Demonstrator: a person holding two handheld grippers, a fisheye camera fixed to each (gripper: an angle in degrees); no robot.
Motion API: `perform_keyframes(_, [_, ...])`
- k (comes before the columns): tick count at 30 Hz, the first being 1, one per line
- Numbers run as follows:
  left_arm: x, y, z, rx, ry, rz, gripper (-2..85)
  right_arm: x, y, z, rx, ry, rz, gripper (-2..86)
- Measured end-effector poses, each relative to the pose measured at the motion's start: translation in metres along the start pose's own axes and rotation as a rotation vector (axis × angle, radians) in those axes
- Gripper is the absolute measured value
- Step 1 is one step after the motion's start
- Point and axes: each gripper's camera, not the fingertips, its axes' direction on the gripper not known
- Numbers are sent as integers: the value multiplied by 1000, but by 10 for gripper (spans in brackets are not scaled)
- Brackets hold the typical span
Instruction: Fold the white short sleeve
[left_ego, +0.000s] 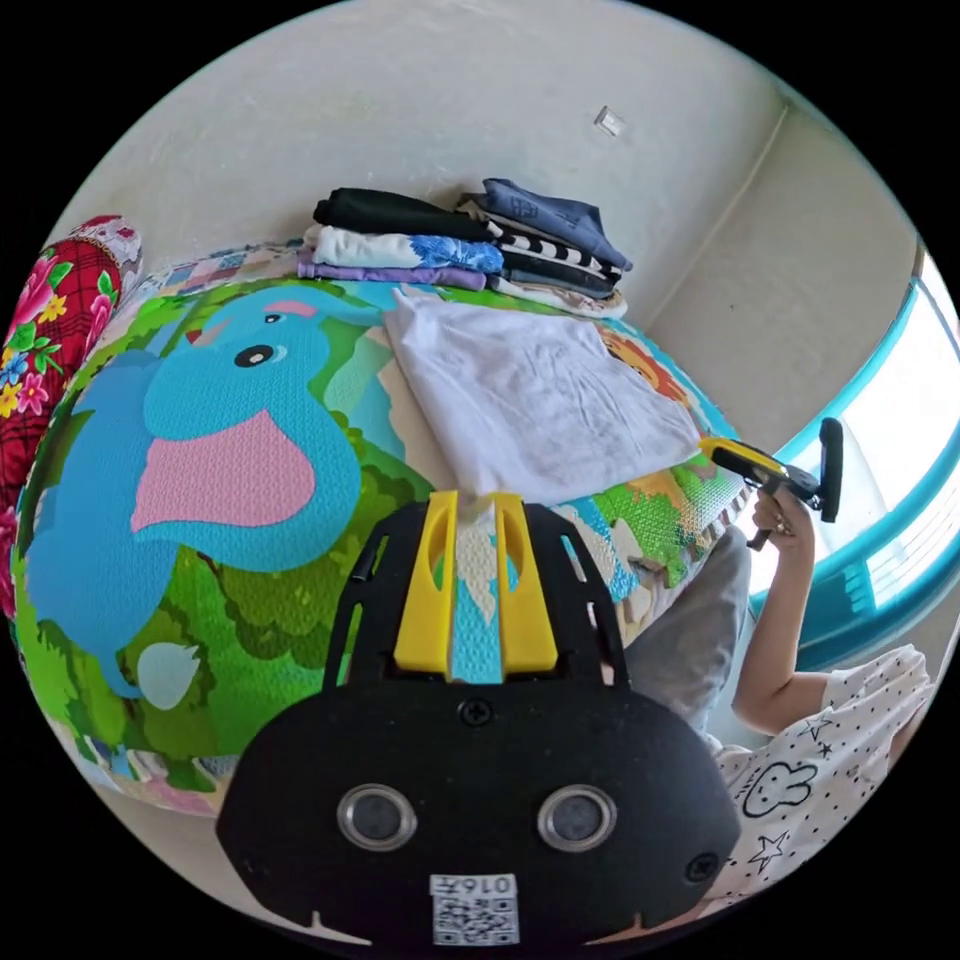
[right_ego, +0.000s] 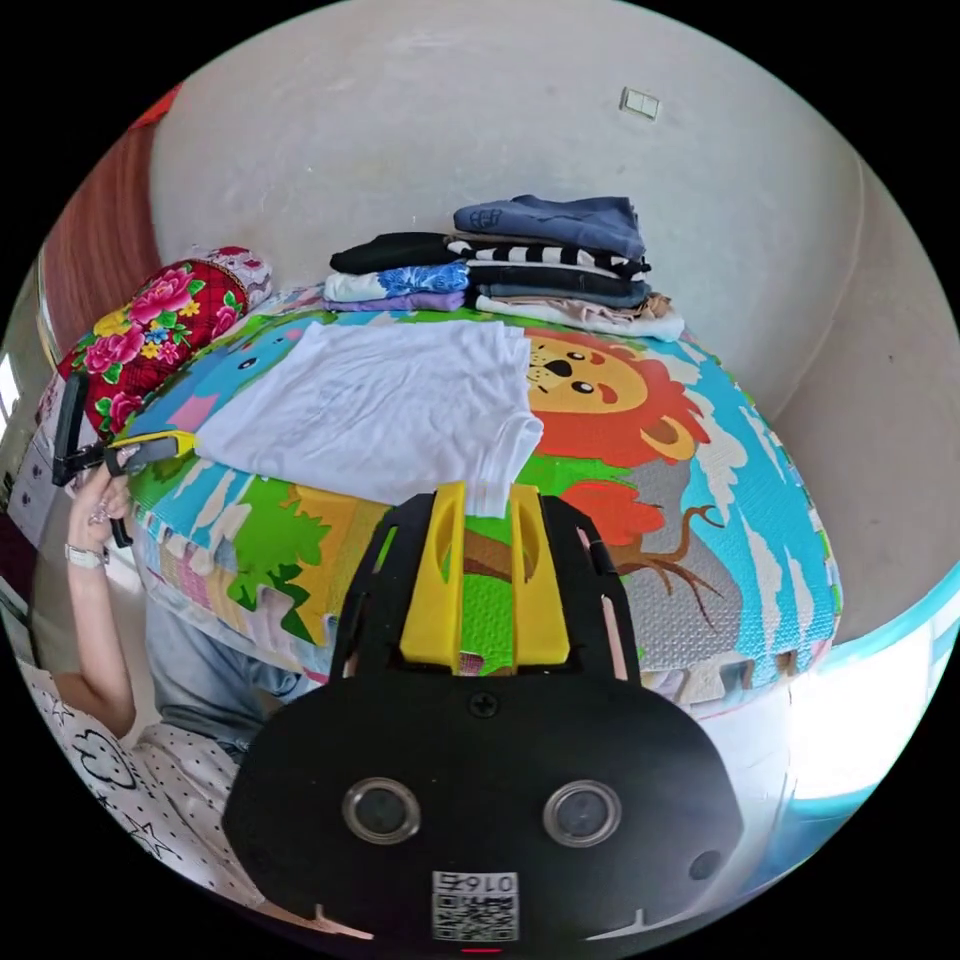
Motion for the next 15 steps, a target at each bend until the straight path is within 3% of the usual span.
perform_keyframes(8, [2,12,-35,-9,42,105,51,18,8,-18,-18,39,-23,89])
perform_keyframes(15, [-19,11,-56,-14,158,41,25,28,3,-34,-3,28,-9,92])
